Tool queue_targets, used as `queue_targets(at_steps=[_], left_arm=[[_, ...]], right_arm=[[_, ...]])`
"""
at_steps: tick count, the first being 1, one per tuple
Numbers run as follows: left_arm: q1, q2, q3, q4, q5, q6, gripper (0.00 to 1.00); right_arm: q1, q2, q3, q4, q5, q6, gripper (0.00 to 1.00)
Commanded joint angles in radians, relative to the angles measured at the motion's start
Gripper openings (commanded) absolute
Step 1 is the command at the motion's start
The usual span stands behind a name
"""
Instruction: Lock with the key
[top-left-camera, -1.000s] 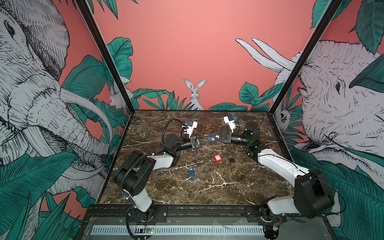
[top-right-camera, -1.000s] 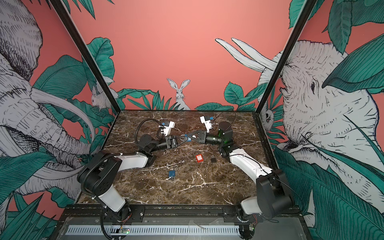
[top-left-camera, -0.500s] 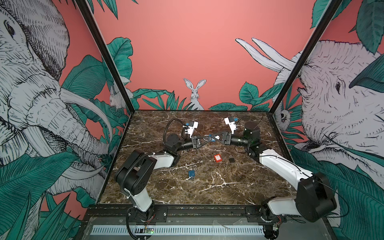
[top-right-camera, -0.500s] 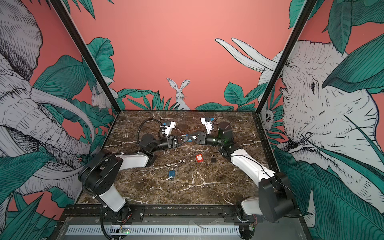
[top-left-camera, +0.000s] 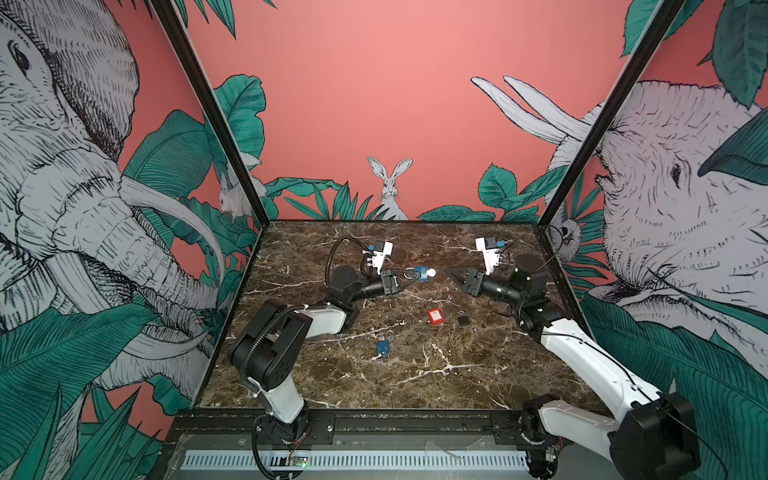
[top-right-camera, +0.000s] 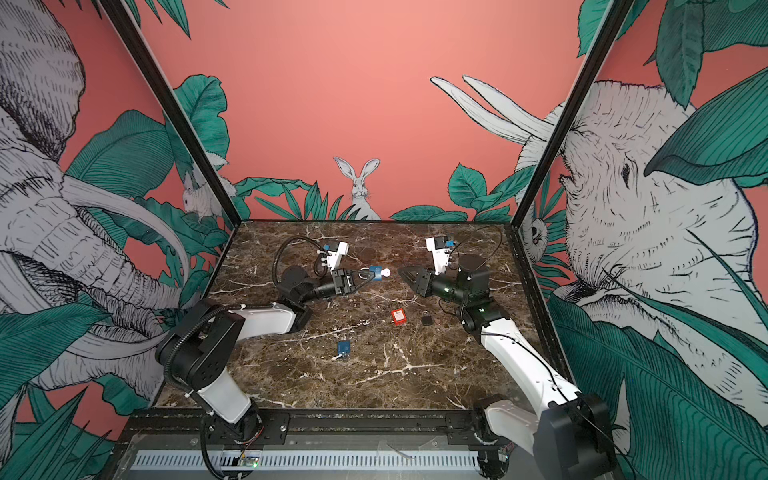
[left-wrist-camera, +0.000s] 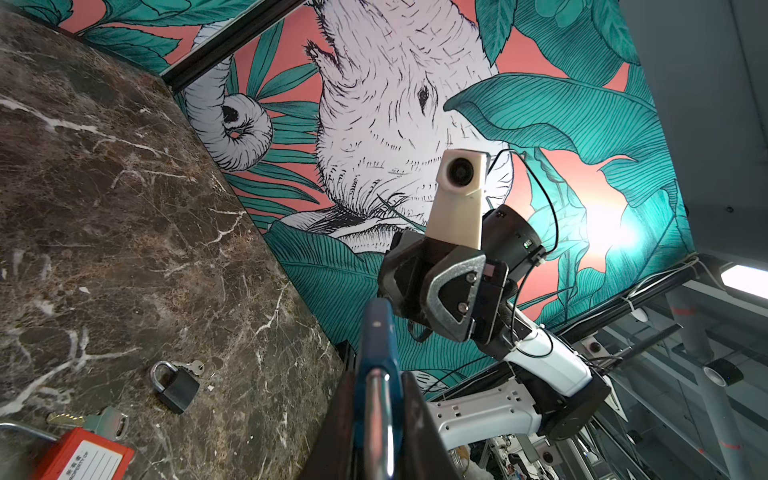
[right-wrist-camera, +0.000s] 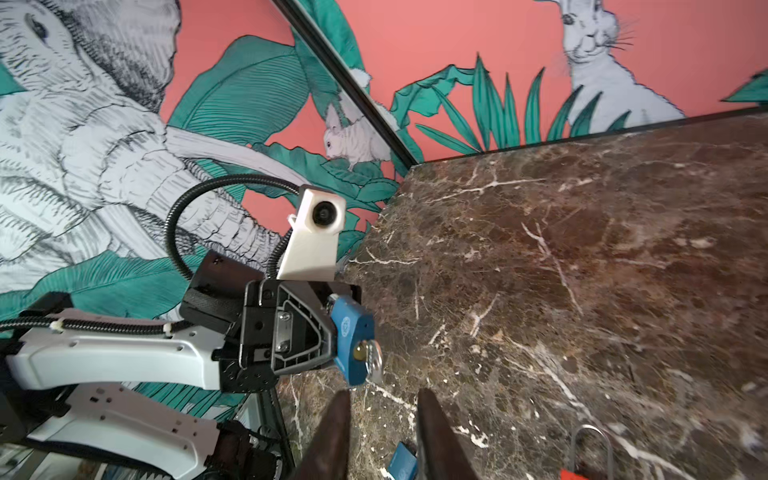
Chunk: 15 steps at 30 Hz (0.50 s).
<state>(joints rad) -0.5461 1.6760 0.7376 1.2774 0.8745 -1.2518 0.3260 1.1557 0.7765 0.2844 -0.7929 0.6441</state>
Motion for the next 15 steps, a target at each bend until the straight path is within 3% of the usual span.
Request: queue_targets(at_steps=[1,15], left_arm=[[0.005,-0.074,-0.001,0.044,0.011,0.007,0.0],[0.005,-0.103,-0.005,0.037,0.04,0.012,0.0]], right_arm=[[-0.003,0.02,-0.005,0.168,-0.108,0.032,0.22],[-0.002,0.08,0.02,0.264,-0.187,0.097,0.17]])
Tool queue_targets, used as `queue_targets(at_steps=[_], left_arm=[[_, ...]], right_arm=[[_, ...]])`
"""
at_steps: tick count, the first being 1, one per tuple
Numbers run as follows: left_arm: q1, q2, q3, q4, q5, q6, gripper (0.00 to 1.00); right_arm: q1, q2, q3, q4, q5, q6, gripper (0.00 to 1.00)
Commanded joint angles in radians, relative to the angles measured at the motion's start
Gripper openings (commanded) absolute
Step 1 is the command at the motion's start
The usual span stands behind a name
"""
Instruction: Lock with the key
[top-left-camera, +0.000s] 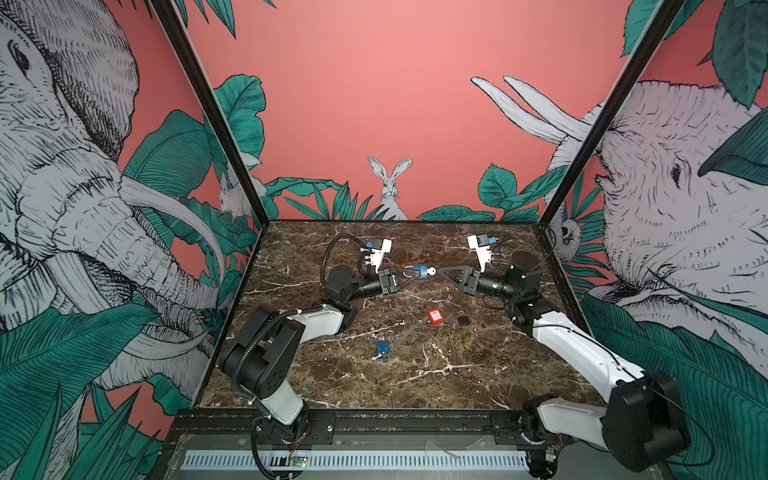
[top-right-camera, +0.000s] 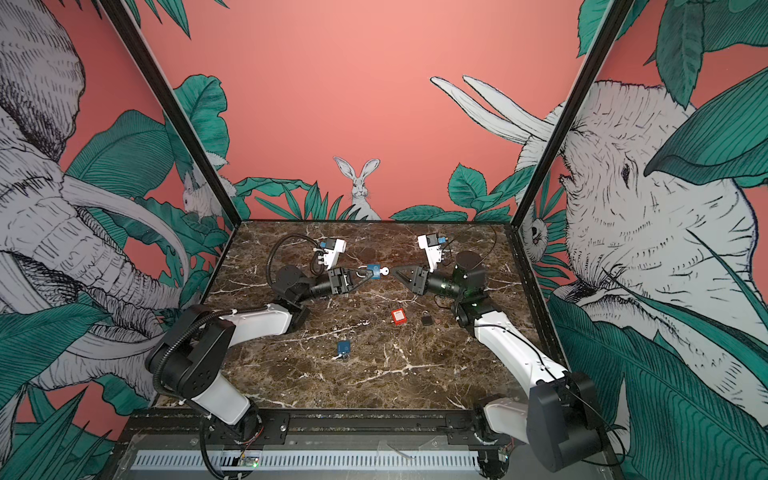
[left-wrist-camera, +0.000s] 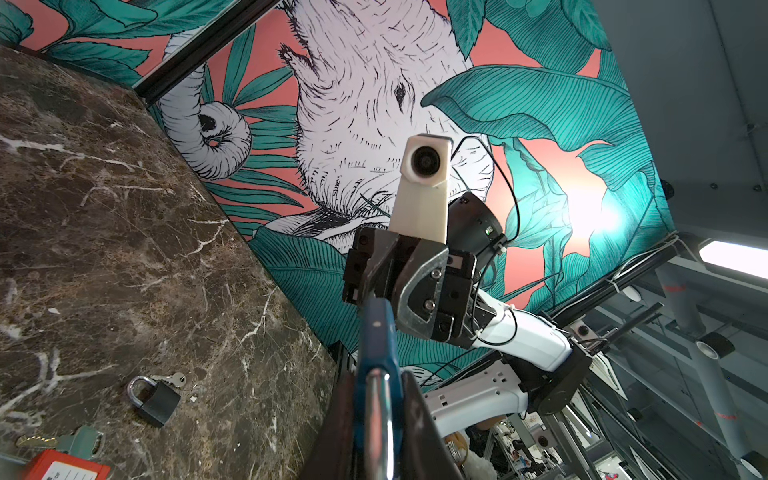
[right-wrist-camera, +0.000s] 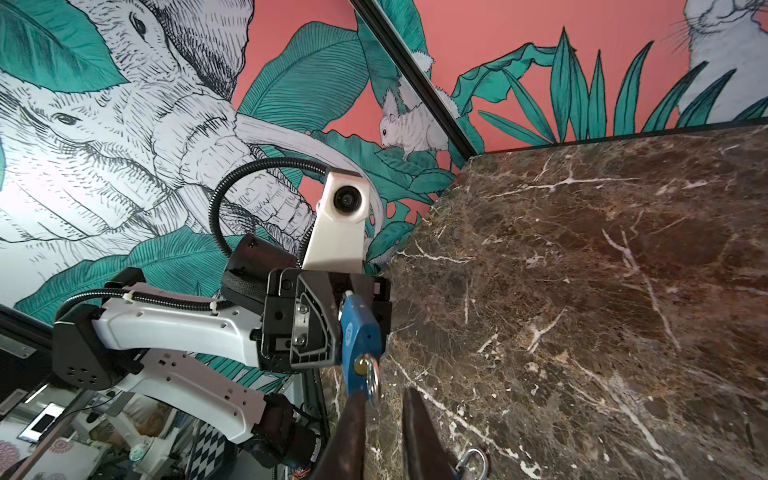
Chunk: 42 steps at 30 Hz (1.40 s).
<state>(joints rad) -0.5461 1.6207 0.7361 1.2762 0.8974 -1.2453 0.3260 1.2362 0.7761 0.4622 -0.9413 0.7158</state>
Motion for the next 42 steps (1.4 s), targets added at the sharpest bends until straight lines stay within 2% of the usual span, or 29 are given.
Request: queue_targets(at_steps=[1,23,38,42], left_arm=[[0.006,-0.048,-0.002,0.04,0.018,0.007,0.0],[0.005,-0.041,0.004,0.044,0.027,0.0,0.0],[0.002,-0.036,0.007,-0.009,0.033,0.045,0.0],[0.003,-0.044,0.003,-0.025,0.024,0.067,0.0]], right_arm=[[-0.001,0.001,0.021,0.082,-0.038,0.025,0.17],[0.045,0.057,0.034,0.117,-0.062,0.046,0.11],[0.044,0.071,0.026,0.167,-0.07,0.08,0.0],[0.045,0.08,0.02,0.192,-0.073,0.105,0.0]])
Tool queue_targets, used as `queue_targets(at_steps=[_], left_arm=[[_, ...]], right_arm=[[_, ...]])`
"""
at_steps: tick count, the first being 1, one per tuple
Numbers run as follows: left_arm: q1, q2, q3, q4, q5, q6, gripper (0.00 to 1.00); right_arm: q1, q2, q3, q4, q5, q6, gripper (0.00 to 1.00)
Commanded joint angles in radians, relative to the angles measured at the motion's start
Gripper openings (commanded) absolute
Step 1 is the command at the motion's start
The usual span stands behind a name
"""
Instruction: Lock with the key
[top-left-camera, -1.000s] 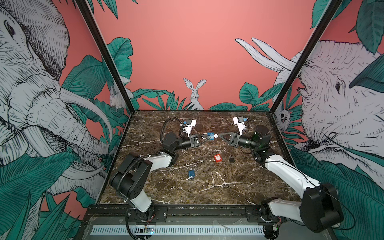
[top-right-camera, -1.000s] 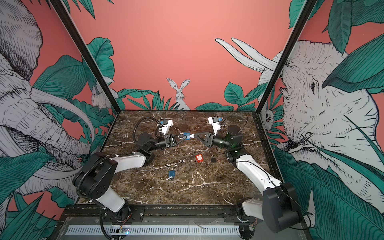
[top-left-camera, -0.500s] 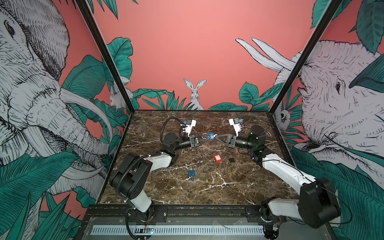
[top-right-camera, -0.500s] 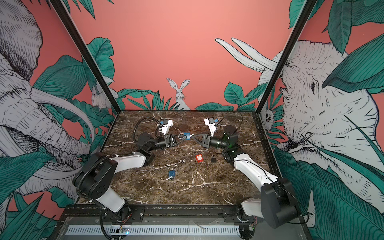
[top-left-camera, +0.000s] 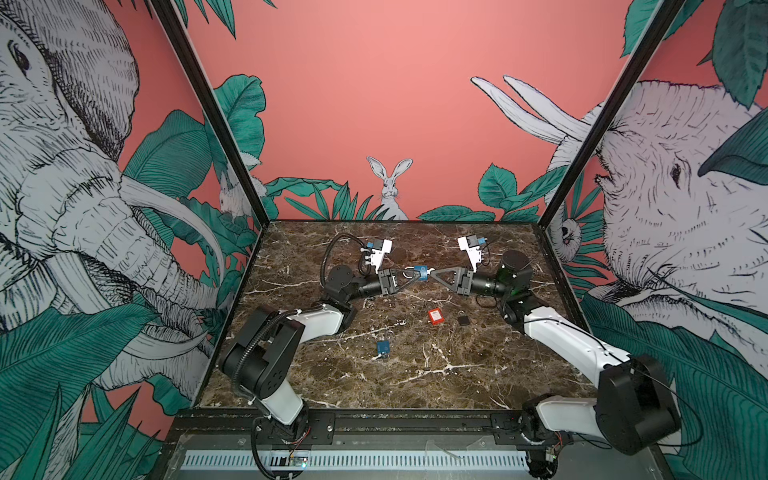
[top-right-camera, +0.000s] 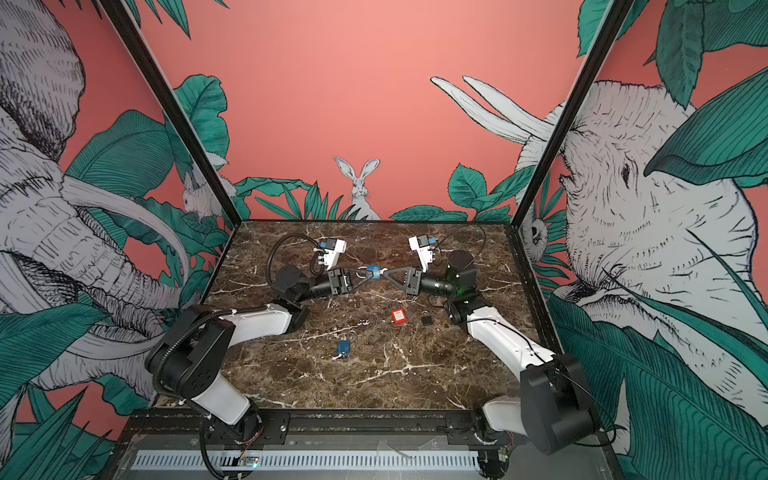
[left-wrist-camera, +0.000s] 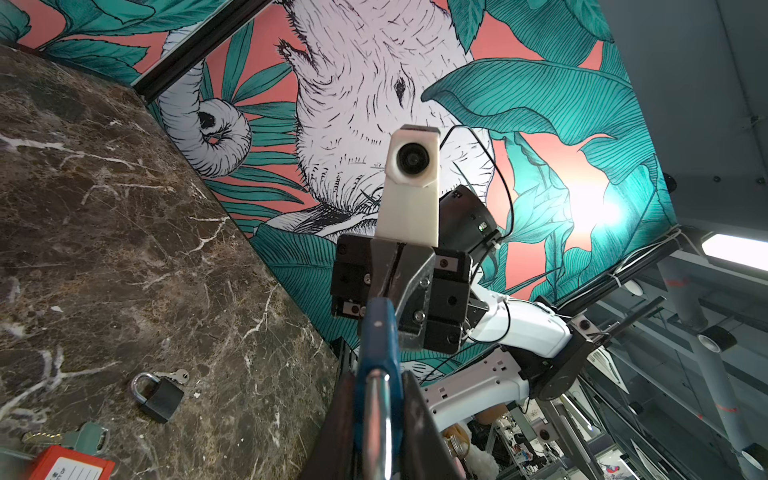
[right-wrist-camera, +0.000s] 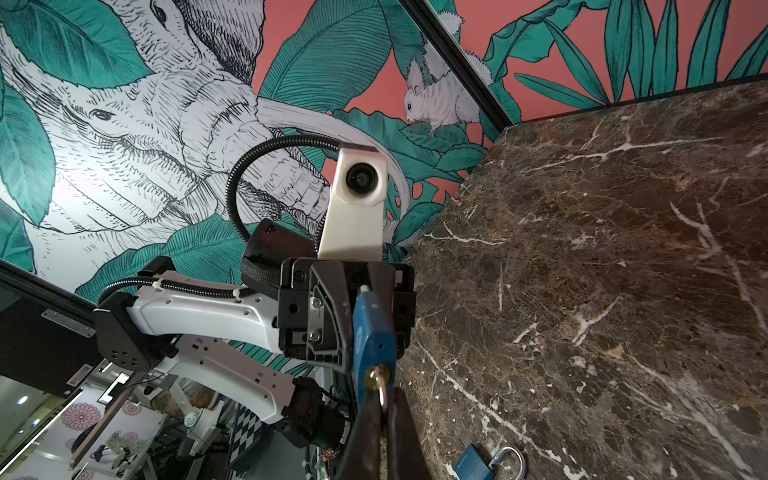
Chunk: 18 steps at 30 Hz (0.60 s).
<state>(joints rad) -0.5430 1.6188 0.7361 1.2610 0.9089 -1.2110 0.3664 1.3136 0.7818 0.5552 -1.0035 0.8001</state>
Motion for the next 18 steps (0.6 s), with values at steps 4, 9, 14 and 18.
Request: queue_targets(at_steps=[4,9,14,18], left_arm=[[0.002,-0.063,-0.017,-0.018,-0.026,0.072,0.0],[0.003,-0.099,-0.024,-0.093,-0.047,0.14,0.0],[0.003,-0.106,-0.027,-0.095,-0.051,0.146,0.0],[0.005,-0.107,-0.041,-0.067,-0.065,0.134,0.0]], right_arm=[[0.0,0.01,-0.008,0.166,-0.016,0.067,0.0],[-0.019,0.006,-0.05,0.238,-0.007,0.115,0.0],[-0.041,-0.017,-0.071,0.229,0.009,0.117,0.0],[-0.066,-0.041,-0.09,0.242,0.019,0.128,0.0]])
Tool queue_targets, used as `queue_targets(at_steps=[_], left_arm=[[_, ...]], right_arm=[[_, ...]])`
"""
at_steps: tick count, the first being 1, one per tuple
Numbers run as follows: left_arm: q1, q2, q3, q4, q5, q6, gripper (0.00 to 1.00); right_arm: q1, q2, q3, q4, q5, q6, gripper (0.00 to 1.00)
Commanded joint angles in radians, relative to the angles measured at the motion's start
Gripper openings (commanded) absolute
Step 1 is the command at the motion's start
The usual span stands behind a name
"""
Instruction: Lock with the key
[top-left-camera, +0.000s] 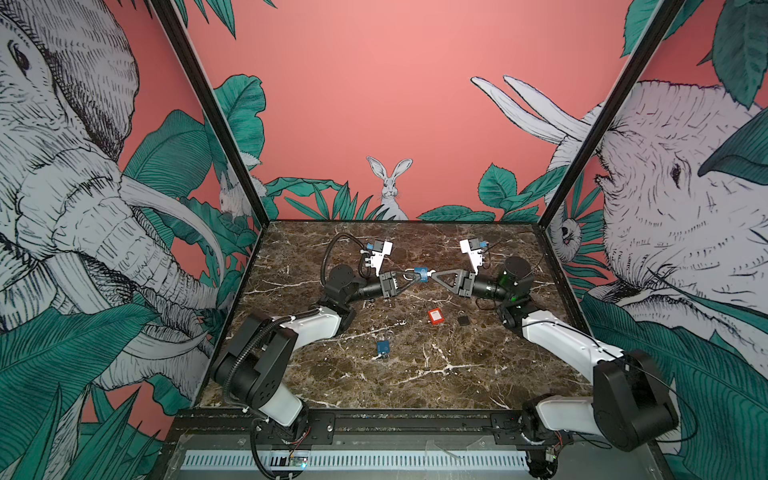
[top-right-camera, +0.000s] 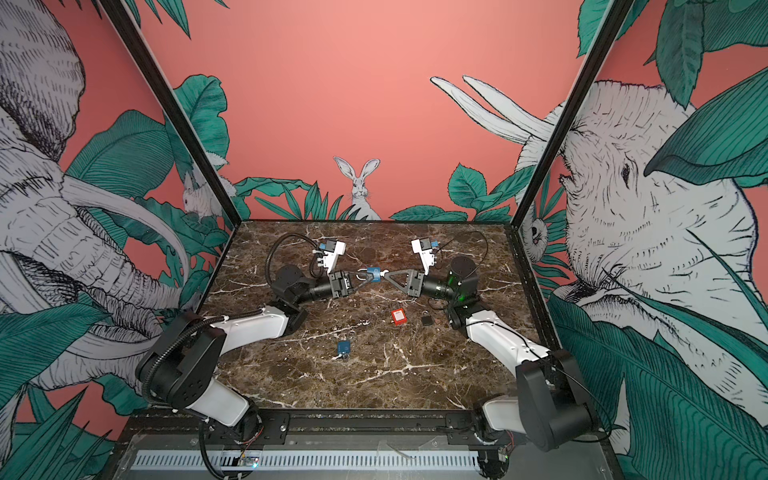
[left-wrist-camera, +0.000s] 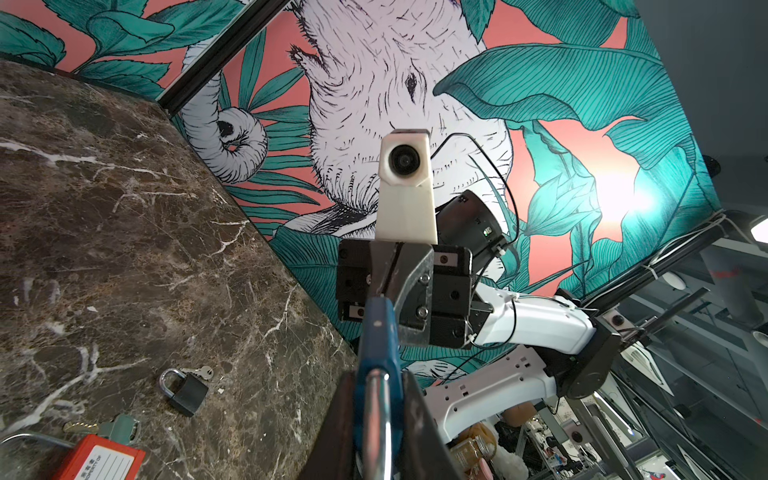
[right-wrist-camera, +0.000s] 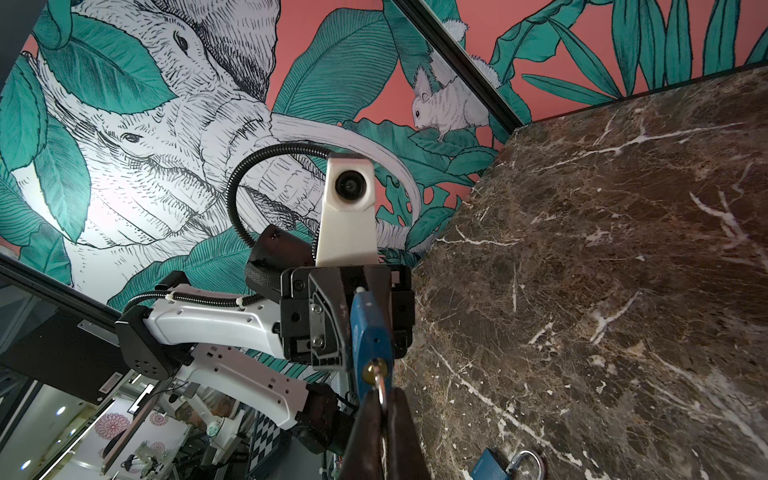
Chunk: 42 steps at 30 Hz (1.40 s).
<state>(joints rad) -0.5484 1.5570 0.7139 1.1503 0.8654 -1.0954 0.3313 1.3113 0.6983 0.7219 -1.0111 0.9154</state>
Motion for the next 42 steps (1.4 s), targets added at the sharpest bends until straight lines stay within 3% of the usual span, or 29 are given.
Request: queue_targets(at_steps=[1,9,11,15,18,21,25,28,34,42], left_arm=[[0.011,-0.044,-0.021,0.052,-0.024,0.014,0.0],[0.028,-0.038,-0.021,0.025,-0.024,0.014,0.0],[0.04,-0.064,-0.016,-0.111,-0.029,0.076,0.0],[0.044,-0.175,0.002,-0.523,-0.144,0.337,0.0],[0.047,-0.253,0.049,-0.825,-0.255,0.486,0.0],[0.059,-0.285,0.098,-1.019,-0.331,0.566,0.0],[0.059,-0.311,0.056,-0.948,-0.325,0.558,0.0],[0.059,-0.324,0.037,-0.938,-0.314,0.549,0.0],[0.059,-0.359,-0.001,-0.957,-0.334,0.52,0.0],[0.06,-0.388,-0.007,-0.964,-0.327,0.515,0.0]], right_arm=[[-0.033,-0.042,-0.009,0.081,0.028,0.014,0.0],[-0.05,-0.057,-0.031,0.021,0.08,0.01,0.0],[-0.062,-0.084,-0.031,-0.075,0.11,-0.033,0.0],[-0.061,-0.113,0.013,-0.333,0.154,-0.119,0.0],[-0.009,-0.118,0.023,-0.494,0.297,-0.106,0.0],[0.127,-0.123,-0.068,-0.432,0.543,-0.029,0.0],[0.281,-0.057,-0.143,-0.302,0.834,0.091,0.0],[0.325,0.018,-0.206,-0.14,0.966,0.208,0.0],[0.405,0.174,-0.206,0.018,1.129,0.299,0.0],[0.477,0.424,-0.172,0.171,1.188,0.433,0.0]])
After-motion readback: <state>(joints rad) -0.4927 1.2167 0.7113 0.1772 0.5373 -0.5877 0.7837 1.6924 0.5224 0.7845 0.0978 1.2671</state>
